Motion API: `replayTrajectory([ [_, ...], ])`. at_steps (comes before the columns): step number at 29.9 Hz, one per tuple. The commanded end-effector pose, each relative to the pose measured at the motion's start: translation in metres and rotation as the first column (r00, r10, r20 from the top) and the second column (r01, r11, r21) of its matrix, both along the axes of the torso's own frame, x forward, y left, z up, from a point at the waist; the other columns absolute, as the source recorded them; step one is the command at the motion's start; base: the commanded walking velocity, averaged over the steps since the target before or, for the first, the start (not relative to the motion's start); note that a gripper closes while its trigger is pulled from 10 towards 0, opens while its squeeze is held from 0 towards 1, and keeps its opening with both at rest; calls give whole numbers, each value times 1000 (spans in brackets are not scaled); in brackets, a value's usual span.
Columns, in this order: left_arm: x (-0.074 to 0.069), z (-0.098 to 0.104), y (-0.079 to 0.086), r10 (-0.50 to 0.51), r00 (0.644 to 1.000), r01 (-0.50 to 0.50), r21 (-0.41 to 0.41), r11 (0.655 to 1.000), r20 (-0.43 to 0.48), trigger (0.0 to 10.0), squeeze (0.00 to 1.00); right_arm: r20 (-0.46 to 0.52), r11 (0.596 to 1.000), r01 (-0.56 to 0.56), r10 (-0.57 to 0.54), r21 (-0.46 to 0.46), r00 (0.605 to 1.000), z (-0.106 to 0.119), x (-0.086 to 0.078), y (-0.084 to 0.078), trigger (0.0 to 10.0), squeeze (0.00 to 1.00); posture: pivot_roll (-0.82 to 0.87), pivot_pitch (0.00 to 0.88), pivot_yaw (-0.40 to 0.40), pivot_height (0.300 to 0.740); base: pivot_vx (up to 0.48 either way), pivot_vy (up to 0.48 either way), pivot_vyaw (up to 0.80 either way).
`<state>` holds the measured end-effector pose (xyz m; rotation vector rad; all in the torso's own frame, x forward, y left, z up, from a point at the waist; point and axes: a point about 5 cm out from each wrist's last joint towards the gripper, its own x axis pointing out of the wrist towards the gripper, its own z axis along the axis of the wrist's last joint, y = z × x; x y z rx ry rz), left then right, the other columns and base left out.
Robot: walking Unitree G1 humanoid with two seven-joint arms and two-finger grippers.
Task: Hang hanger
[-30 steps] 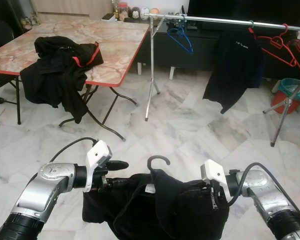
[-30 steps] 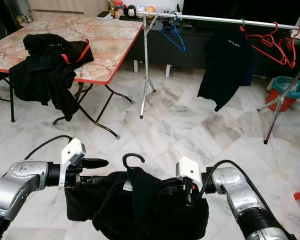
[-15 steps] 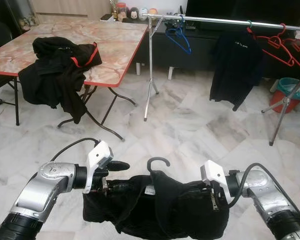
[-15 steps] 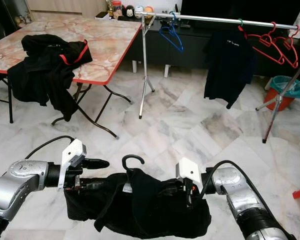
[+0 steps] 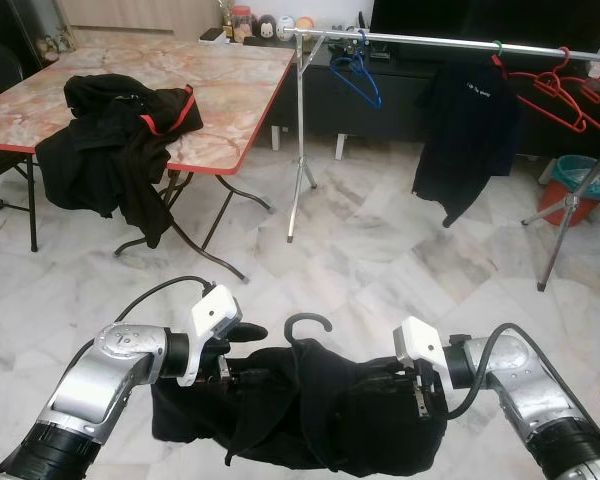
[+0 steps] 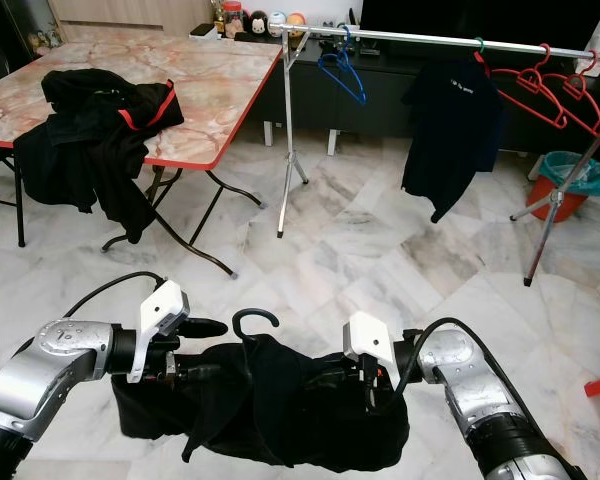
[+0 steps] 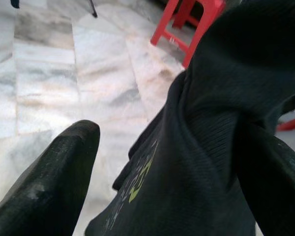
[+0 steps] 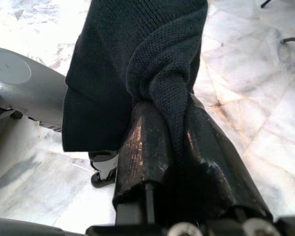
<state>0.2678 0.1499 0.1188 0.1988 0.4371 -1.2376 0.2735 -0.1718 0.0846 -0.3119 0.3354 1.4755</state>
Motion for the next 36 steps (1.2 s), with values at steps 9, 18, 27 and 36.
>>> replayTrajectory([
  [9,6,1,3,27,999,-29,45,999,47,10000,0,27,998,-54,53,30,998,11,-1,9,10000,0,-81,0,-30,740,0,0,0],
  [18,8,-3,6,54,998,-55,47,997,33,10000,0,20,997,-76,75,30,997,11,-2,14,10000,0,-77,0,-34,740,0,0,0],
  [27,6,-2,2,23,999,-24,34,999,28,9804,0,10,996,-84,84,40,996,10,-2,19,10000,0,-75,0,-36,740,0,0,0],
  [36,4,-2,-2,-1,1000,1,15,1000,16,0,0,5,996,-84,83,43,997,10,-3,20,10000,0,-76,0,-36,740,0,0,0],
])
